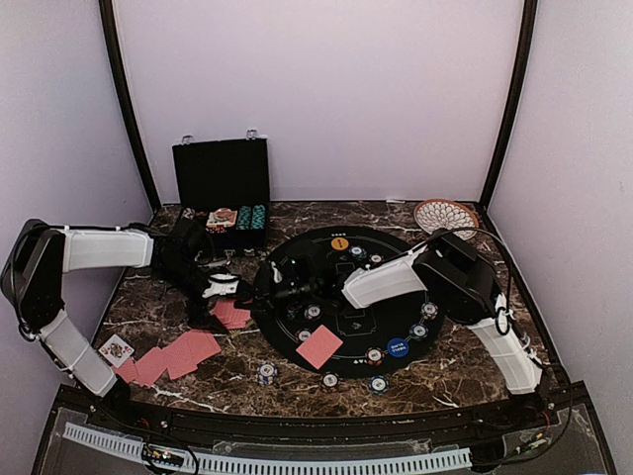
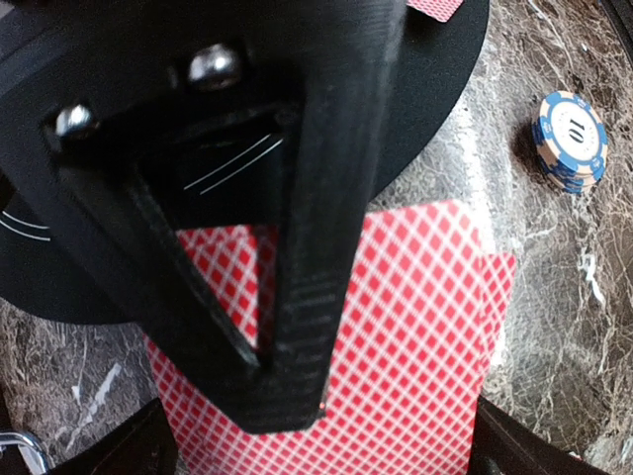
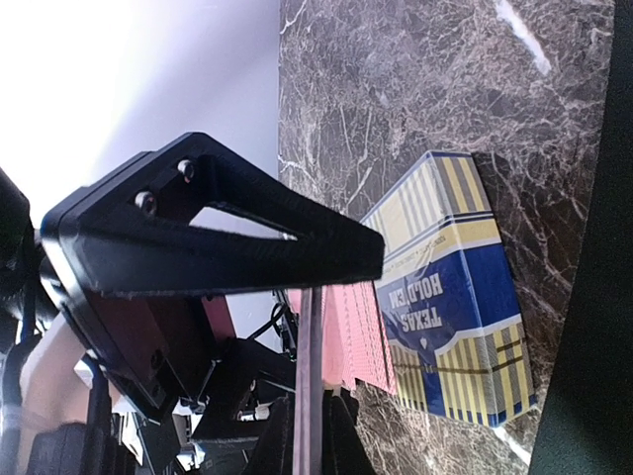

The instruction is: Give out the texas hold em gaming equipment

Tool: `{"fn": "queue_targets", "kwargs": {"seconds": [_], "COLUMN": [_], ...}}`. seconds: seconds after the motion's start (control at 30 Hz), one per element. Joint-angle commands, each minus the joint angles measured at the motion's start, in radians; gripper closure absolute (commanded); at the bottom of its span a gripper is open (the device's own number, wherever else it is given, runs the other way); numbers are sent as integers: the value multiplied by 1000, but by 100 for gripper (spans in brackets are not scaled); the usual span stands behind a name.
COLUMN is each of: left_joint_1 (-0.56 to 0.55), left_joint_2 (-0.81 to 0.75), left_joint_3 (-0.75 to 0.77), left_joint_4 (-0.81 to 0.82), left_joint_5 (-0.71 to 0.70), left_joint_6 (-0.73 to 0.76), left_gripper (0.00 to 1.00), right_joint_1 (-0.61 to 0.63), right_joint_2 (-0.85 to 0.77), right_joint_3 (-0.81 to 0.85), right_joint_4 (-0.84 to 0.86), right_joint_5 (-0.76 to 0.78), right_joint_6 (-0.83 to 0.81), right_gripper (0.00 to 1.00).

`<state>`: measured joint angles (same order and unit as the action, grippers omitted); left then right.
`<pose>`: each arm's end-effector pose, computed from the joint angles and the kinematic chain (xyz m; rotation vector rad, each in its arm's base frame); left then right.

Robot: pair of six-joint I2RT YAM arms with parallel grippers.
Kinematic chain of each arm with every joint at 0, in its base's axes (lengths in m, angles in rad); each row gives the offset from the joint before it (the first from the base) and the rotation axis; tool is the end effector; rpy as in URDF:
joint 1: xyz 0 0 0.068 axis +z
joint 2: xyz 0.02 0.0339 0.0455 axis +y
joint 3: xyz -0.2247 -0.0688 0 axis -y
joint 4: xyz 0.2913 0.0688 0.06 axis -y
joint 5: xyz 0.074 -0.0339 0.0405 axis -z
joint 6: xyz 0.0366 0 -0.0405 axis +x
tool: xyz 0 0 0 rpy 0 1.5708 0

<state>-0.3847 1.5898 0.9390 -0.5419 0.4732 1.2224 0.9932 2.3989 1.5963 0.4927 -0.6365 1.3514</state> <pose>0.3012 -0.1399 0.1104 1.9440 1.7090 -0.3683 0.2709 0.4556 0.0661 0.1395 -2.4505 -1.9102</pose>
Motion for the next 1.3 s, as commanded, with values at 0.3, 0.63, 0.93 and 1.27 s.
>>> {"fn": "queue_targets", "kwargs": {"seconds": [0.3,0.63,0.93,1.27], "left_joint_1": [-58,-82,-130,-149], "left_joint_2": [-38,-28,-33,-44], "left_joint_3": [-11,-12,25,85], "left_joint_4": [-63,38,5,-38], "left_joint_5": [-46,-149,-169,-192], "left_joint_6": [4,-60,-109,-118], "left_gripper": [1,8,24,34], "right_joint_1": [-11,-12,-14,-14], "right_joint_2": [-41,-40,-42,-49], "right_joint_3": [-25,-26,-31,-41], "right_joint_4": [62,84,104,107], "right_joint_5": [-8,-11,-7,-5], "right_joint_6": [2,14,20,13], "right_gripper": [100,100,100,99]}}
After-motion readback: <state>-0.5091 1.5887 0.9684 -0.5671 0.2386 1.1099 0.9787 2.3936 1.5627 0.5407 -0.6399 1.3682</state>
